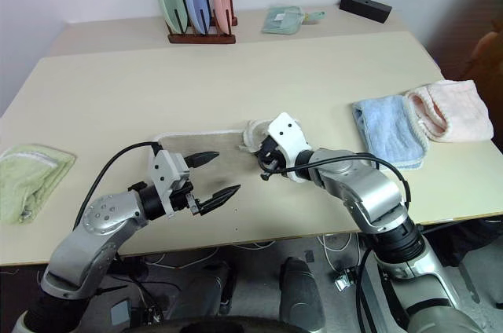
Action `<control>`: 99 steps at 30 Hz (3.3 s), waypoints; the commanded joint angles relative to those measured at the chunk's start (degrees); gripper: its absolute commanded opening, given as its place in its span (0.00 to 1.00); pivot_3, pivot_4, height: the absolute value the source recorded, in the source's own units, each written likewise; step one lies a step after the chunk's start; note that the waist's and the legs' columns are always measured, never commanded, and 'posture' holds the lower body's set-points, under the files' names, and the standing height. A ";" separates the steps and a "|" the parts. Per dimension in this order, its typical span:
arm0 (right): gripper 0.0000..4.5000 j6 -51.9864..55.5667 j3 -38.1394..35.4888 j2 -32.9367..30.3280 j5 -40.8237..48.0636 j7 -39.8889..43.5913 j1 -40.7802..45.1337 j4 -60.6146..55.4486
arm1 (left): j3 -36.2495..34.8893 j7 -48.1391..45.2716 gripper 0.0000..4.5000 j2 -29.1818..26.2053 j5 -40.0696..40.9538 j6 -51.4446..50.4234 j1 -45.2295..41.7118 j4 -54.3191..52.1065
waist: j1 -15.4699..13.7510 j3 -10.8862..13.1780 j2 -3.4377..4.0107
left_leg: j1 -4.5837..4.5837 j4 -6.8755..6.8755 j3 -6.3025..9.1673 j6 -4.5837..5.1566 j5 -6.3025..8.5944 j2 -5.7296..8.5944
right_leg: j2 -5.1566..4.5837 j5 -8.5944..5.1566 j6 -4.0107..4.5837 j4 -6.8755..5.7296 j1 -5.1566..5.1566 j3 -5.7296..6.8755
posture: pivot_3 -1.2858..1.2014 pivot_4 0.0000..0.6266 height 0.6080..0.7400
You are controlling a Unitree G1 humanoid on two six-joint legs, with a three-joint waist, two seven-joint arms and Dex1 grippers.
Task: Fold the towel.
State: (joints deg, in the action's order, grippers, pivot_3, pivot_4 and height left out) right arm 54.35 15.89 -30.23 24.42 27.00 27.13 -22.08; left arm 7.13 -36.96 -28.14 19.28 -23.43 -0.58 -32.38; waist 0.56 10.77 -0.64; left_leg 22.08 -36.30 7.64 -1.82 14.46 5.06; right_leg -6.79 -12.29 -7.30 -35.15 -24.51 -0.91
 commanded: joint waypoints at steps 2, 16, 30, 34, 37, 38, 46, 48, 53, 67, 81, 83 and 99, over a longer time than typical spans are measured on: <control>0.14 -0.09 -1.67 1.28 0.70 1.53 0.15 -0.80 | -1.35 1.00 1.00 -0.36 0.78 -0.82 0.07 -3.09 | 0.03 0.00 0.00 | 0.00 0.00 -0.01 0.00 0.00 0.00 | 0.00 0.00 0.00 0.00 0.00 0.00 | 0.52 0.24 0.99; 0.53 -5.26 -18.02 2.72 5.56 2.48 -2.98 1.49 | -7.73 6.61 1.00 0.60 1.55 -2.23 7.76 -3.92 | 0.02 -0.01 0.00 | -0.02 0.03 -0.02 0.00 0.00 -0.01 | 0.01 0.00 0.01 -0.01 0.00 0.00 | 0.52 0.24 0.99; 0.01 -27.27 -0.49 6.63 -13.20 8.60 -2.69 25.04 | -11.04 14.93 1.00 6.45 2.86 -3.57 16.22 -6.20 | 0.11 -0.05 0.00 | -0.06 0.05 -0.05 0.00 0.00 0.00 | 0.01 0.01 0.02 -0.01 -0.01 -0.03 | 0.52 0.24 0.99; 0.01 -30.03 -2.61 6.01 -12.74 11.40 -1.91 22.87 | -13.01 16.52 1.00 7.71 3.89 -3.62 21.01 -8.67 | 0.12 -0.10 -0.09 | -0.14 0.07 -0.03 -0.01 0.01 -0.02 | 0.02 0.00 0.03 -0.02 0.06 -0.04 | 0.52 0.24 0.99; 0.12 -32.13 -5.20 4.22 -11.14 14.93 -0.06 20.16 | -15.71 18.39 1.00 10.30 9.27 -6.24 24.88 -11.02 | 0.10 -0.08 -0.08 | -0.12 0.06 -0.04 -0.01 0.01 -0.02 | 0.01 -0.01 0.04 0.00 0.06 -0.05 | 0.52 0.24 0.99; 0.19 -33.74 -5.44 3.19 -11.20 16.71 0.78 19.09 | -17.07 19.82 1.00 11.66 12.87 -8.62 25.97 -11.73 | 0.09 -0.07 -0.06 | -0.11 0.05 -0.03 -0.01 0.01 -0.02 | 0.01 -0.01 0.04 0.01 0.06 -0.05 | 0.52 0.24 0.99; 0.95 -38.78 -2.94 0.47 -10.83 25.32 4.33 11.92 | -23.67 36.24 1.00 19.87 34.16 -20.57 24.14 -9.80 | -0.12 -0.06 -0.10 | -0.09 0.04 0.03 -0.01 0.01 -0.04 | 0.01 -0.02 0.02 -0.02 0.07 0.04 | 0.52 0.24 0.99; 0.95 -39.00 -2.61 0.88 -11.14 25.71 4.39 11.30 | -25.10 40.99 1.00 21.53 39.10 -21.41 22.07 -8.04 | -0.31 -0.07 -0.10 | -0.08 0.00 0.07 -0.01 0.01 -0.01 | -0.02 -0.01 0.02 -0.01 0.08 0.01 | 0.52 0.24 0.99; 0.95 -40.31 -1.66 1.32 -12.19 26.22 3.55 10.09 | -28.67 53.97 1.00 24.81 50.01 -20.57 13.40 -1.09 | -1.10 -0.09 -0.09 | -0.13 -0.03 0.14 -0.02 0.01 -0.01 | 0.00 0.00 0.05 -0.04 0.09 -0.01 | 0.52 0.24 0.99; 0.96 -39.29 -1.33 0.24 -12.34 26.53 0.20 4.56 | -27.38 61.01 0.14 23.70 54.57 -17.91 4.21 6.39 | -1.35 -0.11 -0.12 | -0.18 -0.03 -0.01 -0.07 -0.02 0.04 | 0.01 0.01 0.09 -0.02 0.17 -0.02 | 0.52 0.24 0.99; 0.96 -38.53 -2.17 -1.75 -13.20 25.63 -2.29 4.44 | -39.71 39.81 0.01 -0.63 49.99 -11.22 4.72 0.90 | -1.27 -0.09 -0.18 | -0.16 0.10 -0.06 -0.08 -0.02 0.00 | 0.02 -0.09 0.28 0.02 0.05 -0.06 | 0.52 0.24 0.99; 0.96 -38.55 -2.24 -1.54 -13.39 25.36 -1.98 5.43 | -37.75 36.94 0.01 -3.53 48.95 -12.08 3.23 -0.32 | -1.46 -0.07 -0.27 | -0.11 0.04 -0.05 -0.08 -0.02 0.00 | 0.02 -0.09 0.28 0.03 0.08 -0.02 | 0.52 0.24 0.99; 0.96 -38.72 -3.07 -2.64 -15.10 23.42 -4.77 5.49 | 2.99 13.95 0.01 -8.50 18.81 -13.56 -10.90 2.31 | -1.01 -0.06 -0.29 | -0.08 0.12 -0.13 -0.07 -0.02 0.05 | 0.05 0.00 0.13 0.05 0.02 -0.03 | 0.52 0.24 0.99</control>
State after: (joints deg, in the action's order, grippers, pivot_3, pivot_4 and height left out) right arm 16.00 14.44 -32.50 9.22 50.89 22.59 -14.26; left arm 9.24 -21.46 -37.22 39.88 -38.41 -10.67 -29.97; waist -0.45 10.71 -0.93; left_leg 22.00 -36.17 7.52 -1.89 14.45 5.10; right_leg -6.74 -12.28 -7.19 -35.10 -24.50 -0.94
